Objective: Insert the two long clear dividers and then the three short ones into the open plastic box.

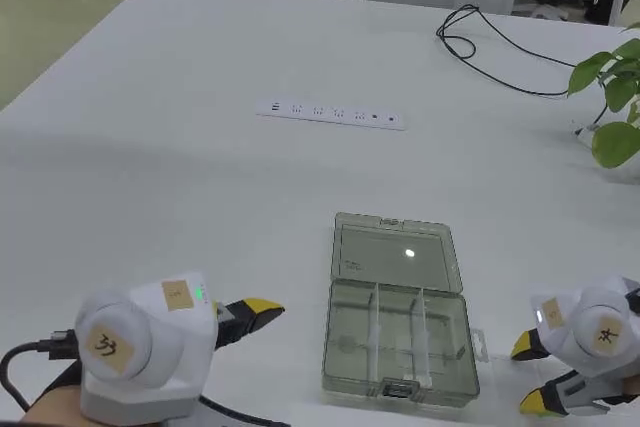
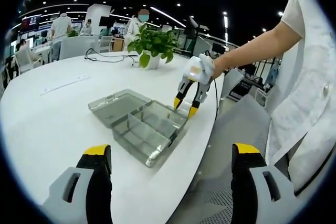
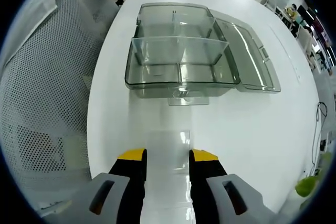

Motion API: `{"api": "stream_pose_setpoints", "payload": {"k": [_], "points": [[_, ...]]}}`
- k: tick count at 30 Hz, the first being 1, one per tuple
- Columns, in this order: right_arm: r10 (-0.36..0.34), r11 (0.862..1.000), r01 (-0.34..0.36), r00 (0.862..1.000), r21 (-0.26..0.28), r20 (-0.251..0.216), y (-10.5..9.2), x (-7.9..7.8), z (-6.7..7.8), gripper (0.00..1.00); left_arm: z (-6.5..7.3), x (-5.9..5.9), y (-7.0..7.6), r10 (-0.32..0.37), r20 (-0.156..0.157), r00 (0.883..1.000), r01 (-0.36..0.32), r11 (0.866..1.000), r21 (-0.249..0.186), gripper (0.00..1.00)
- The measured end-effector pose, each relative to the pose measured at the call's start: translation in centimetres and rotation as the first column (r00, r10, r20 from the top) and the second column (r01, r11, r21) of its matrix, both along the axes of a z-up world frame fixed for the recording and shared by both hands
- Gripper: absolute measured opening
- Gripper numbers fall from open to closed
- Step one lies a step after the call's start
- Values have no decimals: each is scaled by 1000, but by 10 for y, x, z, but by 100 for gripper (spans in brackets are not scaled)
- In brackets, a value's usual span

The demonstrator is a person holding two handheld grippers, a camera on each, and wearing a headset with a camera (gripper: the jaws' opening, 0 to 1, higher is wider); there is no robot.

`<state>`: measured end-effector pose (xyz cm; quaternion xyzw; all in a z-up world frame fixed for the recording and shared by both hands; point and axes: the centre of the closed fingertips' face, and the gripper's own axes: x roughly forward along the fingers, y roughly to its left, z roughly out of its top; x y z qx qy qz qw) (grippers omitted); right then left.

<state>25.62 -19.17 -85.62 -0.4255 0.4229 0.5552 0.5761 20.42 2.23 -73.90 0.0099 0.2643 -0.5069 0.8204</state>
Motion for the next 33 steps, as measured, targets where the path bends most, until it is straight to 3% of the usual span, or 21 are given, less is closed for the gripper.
{"api": "stream_pose_setpoints", "payload": {"k": [3, 8, 12, 18, 20, 25, 27, 28, 33], "points": [[-8, 1000, 8, 1000, 9, 3, 0, -3, 3, 33, 1, 1, 0, 6, -4, 1000, -6, 1000, -1, 97], [-24, 999, 22, 999, 42, 46, 4, -4, 22, 33, 5, 4, -1, 13, -11, 1000, -13, 1000, -8, 95], [-23, 996, 15, 994, 83, 103, 13, -6, 48, 33, 14, 12, -6, 43, -22, 999, -44, 998, -38, 93], [-23, 990, -2, 985, 144, 170, 38, -12, 90, 33, 34, 23, -22, 74, -77, 994, -84, 988, -132, 88], [-22, 986, -9, 982, 164, 187, 48, -15, 104, 33, 41, 28, -29, 86, -116, 989, -105, 980, -168, 84], [-22, 977, -27, 974, 213, 225, 74, -21, 135, 33, 56, 35, -46, 82, -176, 981, -124, 963, -240, 76], [-18, 973, -39, 971, 229, 240, 85, -25, 145, 33, 58, 34, -53, 72, -222, 972, -129, 958, -257, 72], [-15, 971, -45, 969, 236, 246, 92, -27, 151, 33, 59, 32, -58, 62, -262, 963, -134, 954, -267, 68], [3, 966, -76, 959, 249, 283, 113, -31, 168, 33, 59, 32, -69, 54, -342, 938, -160, 944, -289, 53]]}}
